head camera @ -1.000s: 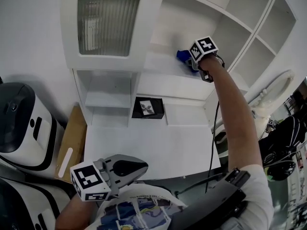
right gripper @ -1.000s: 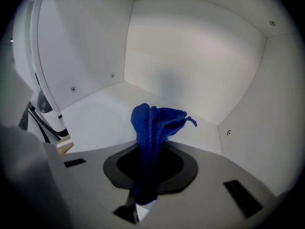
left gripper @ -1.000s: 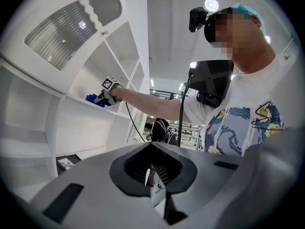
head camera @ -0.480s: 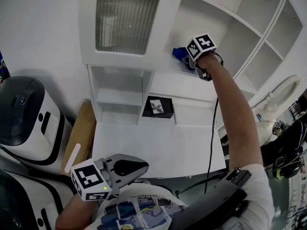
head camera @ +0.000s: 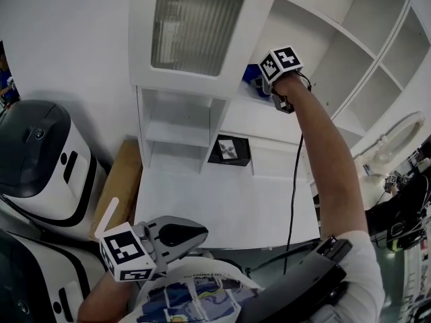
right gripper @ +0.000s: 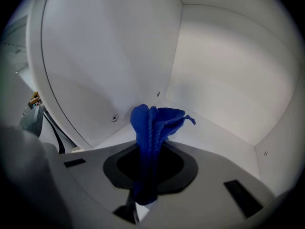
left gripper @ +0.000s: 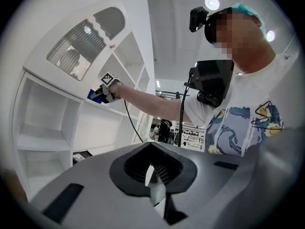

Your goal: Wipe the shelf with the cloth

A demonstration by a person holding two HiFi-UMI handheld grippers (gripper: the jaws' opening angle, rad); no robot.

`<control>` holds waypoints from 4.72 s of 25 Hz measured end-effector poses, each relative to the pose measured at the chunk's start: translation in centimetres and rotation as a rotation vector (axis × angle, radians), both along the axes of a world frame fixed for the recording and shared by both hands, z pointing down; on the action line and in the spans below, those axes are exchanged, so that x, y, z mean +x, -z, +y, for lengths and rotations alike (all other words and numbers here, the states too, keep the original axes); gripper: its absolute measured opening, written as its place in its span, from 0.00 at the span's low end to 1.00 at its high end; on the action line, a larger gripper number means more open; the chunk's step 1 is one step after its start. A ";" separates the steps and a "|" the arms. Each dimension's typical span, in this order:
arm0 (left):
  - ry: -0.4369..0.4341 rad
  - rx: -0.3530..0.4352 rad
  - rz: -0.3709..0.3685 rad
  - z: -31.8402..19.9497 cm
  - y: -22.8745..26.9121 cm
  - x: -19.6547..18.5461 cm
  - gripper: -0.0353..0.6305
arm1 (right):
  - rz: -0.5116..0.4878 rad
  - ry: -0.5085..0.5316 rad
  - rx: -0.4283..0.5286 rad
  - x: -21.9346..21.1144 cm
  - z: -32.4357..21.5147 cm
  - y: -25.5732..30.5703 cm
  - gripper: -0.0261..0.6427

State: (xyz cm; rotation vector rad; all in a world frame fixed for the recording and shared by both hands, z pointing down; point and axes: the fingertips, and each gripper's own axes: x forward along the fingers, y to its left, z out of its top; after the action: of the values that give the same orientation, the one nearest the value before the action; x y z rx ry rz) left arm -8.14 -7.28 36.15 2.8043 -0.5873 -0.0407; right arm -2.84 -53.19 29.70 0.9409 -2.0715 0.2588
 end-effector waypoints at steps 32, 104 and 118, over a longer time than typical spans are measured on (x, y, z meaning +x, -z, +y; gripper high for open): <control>-0.208 0.018 0.035 -3.2 0.2 6.5 0.06 | 0.068 -0.222 0.149 18.9 -0.9 4.1 0.14; -0.108 -0.026 0.022 2.8 -1.3 0.8 0.06 | -0.359 -0.079 0.154 -1.3 6.4 0.8 0.14; -0.091 -0.020 0.019 3.9 -1.4 0.5 0.06 | -0.982 -0.143 -0.025 -3.0 8.3 1.7 0.14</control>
State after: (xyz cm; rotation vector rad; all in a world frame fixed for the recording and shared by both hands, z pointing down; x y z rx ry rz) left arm -7.60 -3.35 37.58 2.8039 -0.4531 -0.0423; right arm -5.85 -44.91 27.98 1.0618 -2.8533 0.9746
